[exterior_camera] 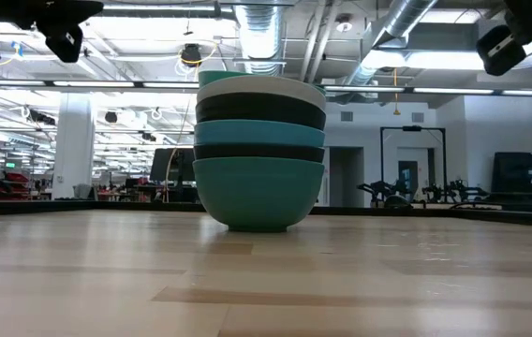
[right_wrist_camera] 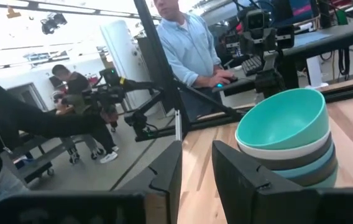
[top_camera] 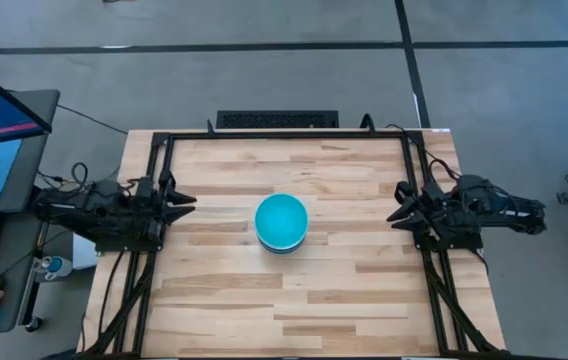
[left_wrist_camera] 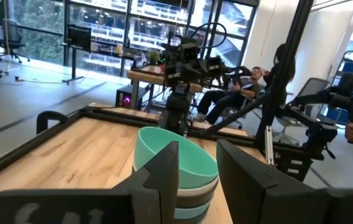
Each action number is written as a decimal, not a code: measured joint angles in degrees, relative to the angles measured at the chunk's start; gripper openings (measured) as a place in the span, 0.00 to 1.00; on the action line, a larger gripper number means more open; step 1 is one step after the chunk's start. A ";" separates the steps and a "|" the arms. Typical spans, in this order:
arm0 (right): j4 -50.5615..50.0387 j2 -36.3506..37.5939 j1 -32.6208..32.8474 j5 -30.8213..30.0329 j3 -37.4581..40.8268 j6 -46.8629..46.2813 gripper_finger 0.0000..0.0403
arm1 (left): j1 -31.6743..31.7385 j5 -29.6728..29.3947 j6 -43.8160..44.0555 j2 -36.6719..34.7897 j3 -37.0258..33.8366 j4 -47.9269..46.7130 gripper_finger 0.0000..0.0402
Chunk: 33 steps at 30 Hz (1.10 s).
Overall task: Nest bowls inside each other
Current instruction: Return To Home Position
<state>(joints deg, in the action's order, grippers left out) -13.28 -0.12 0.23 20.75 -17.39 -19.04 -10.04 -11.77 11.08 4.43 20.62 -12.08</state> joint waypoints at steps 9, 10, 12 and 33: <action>-0.79 -0.01 0.00 0.00 0.00 0.00 0.28 | 0.00 0.07 2.12 -0.67 -9.65 10.82 0.25; -1.12 0.00 0.00 0.00 0.00 0.00 0.28 | 0.00 0.63 2.26 -0.94 -11.36 13.43 0.25; -1.52 -0.02 0.00 0.00 0.00 -0.03 0.28 | 0.00 2.30 2.25 -1.71 -13.68 17.58 0.25; -7.84 -0.02 0.00 -6.49 -0.02 0.18 0.28 | 0.02 2.10 0.78 -4.20 -20.01 22.94 0.25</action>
<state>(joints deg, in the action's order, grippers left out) -21.12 -0.14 0.23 14.26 -17.41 -18.87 -10.02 -9.67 11.85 0.23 0.61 10.86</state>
